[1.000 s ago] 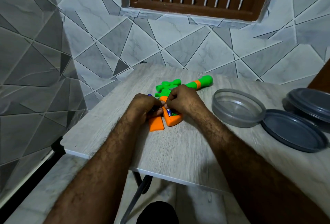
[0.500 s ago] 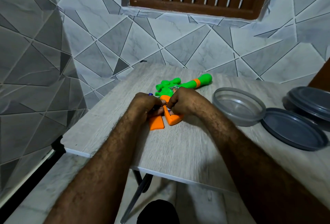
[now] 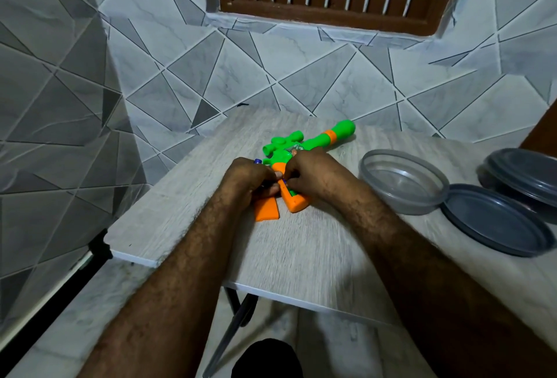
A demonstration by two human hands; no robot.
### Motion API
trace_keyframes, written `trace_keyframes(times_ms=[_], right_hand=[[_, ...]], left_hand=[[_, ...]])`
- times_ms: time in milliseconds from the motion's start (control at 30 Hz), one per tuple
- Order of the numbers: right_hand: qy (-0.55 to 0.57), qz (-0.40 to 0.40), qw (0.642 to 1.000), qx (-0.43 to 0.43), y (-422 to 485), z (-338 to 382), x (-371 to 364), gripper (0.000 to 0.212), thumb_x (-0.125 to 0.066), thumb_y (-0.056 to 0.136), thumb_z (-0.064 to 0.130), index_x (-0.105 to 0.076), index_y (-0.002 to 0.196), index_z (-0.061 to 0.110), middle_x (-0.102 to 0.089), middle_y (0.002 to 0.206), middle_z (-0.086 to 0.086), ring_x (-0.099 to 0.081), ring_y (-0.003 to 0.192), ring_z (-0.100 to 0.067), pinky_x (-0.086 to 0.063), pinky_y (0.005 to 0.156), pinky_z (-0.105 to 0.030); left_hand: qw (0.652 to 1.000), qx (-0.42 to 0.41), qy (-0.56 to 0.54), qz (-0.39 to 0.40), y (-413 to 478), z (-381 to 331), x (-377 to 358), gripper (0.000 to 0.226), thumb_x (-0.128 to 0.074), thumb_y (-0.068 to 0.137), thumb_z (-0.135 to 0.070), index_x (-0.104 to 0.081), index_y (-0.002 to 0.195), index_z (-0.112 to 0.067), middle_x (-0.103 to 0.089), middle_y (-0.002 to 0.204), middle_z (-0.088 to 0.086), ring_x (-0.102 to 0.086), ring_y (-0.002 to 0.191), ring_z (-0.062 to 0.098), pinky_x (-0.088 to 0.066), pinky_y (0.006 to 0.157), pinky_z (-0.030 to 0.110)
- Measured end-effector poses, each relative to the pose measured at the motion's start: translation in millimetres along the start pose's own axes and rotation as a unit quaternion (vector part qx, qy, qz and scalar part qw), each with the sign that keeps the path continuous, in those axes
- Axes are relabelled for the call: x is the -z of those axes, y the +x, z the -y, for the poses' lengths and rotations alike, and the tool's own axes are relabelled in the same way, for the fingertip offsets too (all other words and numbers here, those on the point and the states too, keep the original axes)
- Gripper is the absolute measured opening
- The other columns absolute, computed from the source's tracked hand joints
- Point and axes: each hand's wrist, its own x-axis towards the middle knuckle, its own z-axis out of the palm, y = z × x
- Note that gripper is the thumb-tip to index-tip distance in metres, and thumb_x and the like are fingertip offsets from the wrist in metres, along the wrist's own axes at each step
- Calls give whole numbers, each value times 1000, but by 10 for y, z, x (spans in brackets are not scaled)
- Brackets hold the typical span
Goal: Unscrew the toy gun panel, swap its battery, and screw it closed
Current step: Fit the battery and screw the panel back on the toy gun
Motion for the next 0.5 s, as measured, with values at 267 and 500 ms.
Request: trace_keyframes(times_ms=[267, 500], right_hand=[[34, -69, 996, -45, -44, -53, -193, 22, -56, 90, 29, -67, 105, 17, -64, 104, -17, -60, 99, -34, -49, 79, -35], [133, -133, 981, -42, -34, -103, -142, 14, -61, 84, 17, -72, 92, 19, -71, 98, -9, -64, 95, -29, -51, 80, -35]], left_hand=[[1000, 1, 4, 1, 11, -1, -58, 13, -71, 83, 3, -64, 93, 2, -63, 77, 18, -65, 61, 23, -59, 52, 25], [993, 7, -106, 45, -56, -60, -12, 11, -47, 97, -3, -56, 94, 3, -59, 82, 18, -61, 67, 22, -59, 48, 30]])
